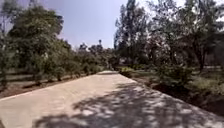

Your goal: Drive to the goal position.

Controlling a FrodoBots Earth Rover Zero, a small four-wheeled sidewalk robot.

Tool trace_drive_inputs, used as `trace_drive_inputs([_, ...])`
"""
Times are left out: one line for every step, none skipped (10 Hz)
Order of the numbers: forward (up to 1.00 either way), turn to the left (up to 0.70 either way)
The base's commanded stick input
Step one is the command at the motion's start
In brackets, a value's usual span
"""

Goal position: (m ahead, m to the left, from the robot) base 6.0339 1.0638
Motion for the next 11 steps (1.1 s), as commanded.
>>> trace_drive_inputs([0.5, 0.0])
trace_drive_inputs([0.5, 0.0])
trace_drive_inputs([0.5, 0.0])
trace_drive_inputs([0.5, 0.0])
trace_drive_inputs([0.5, 0.0])
trace_drive_inputs([0.5, 0.0])
trace_drive_inputs([0.5, 0.0])
trace_drive_inputs([0.5, 0.0])
trace_drive_inputs([0.5, 0.0])
trace_drive_inputs([0.5, 0.0])
trace_drive_inputs([0.5, 0.0])
